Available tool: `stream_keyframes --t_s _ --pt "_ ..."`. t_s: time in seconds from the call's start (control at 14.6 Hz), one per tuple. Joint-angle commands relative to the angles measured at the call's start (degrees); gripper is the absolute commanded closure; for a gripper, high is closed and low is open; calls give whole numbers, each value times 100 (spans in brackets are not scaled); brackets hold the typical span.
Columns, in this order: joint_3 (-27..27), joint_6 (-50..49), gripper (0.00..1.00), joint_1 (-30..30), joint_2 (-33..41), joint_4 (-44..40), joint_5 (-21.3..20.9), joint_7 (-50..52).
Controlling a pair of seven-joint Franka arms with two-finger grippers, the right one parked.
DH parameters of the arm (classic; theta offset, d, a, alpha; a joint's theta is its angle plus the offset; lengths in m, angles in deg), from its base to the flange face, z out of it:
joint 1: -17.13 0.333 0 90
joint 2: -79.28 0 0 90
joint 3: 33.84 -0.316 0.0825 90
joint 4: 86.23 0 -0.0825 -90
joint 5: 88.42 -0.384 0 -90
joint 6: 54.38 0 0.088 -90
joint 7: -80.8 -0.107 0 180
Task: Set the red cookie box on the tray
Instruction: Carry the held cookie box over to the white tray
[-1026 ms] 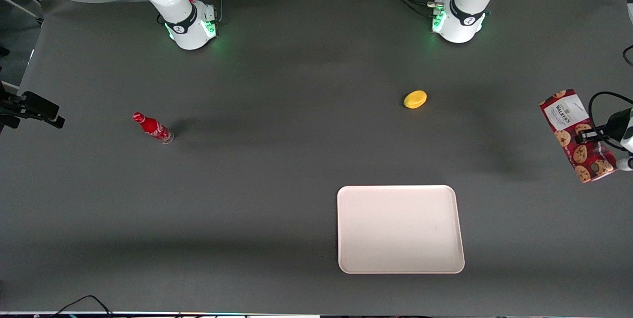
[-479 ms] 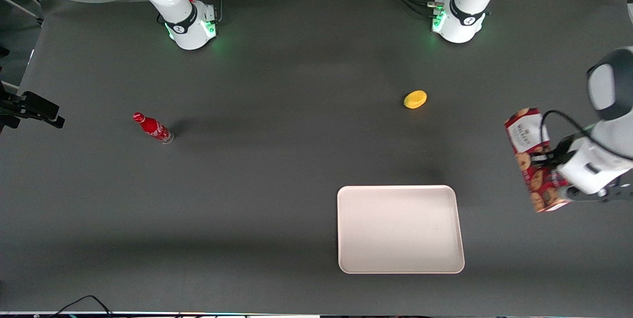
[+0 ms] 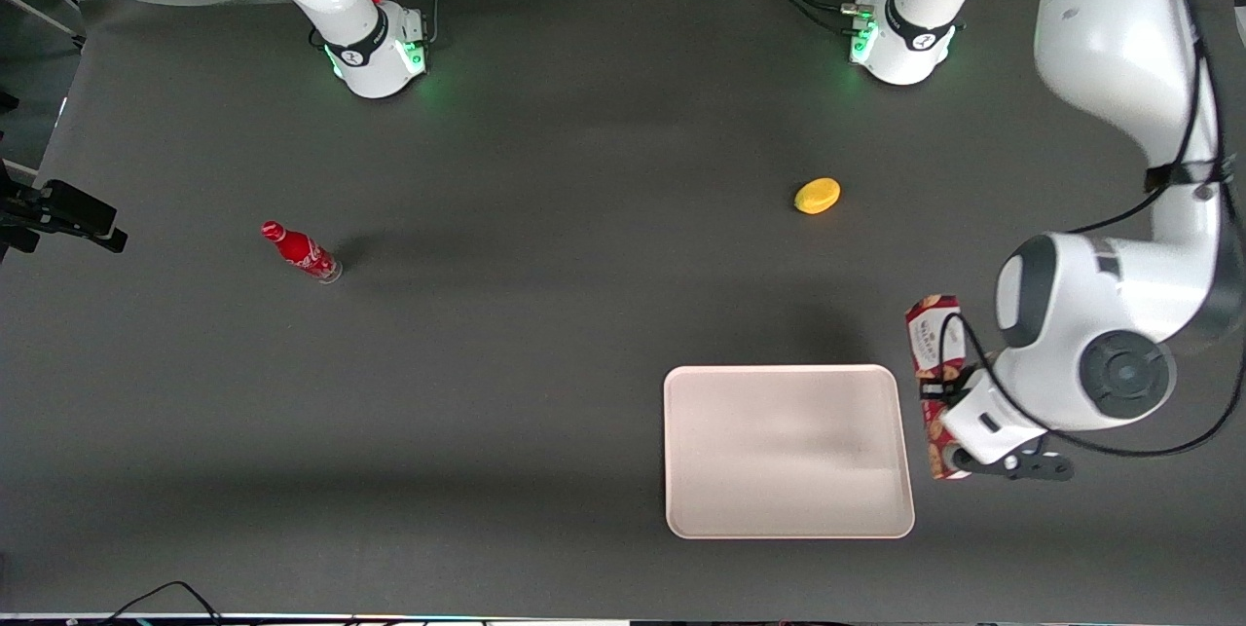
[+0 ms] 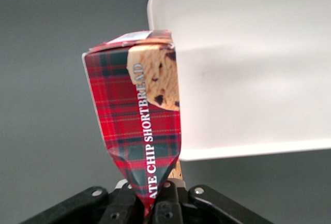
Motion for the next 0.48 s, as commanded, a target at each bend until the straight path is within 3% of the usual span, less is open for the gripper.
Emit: stream_keyframes --t_s 0.0,0.41 --pt "-78 264 100 -317 -824 -955 -86 23" --pt "-96 1004 100 -318 -1379 -955 28 58"
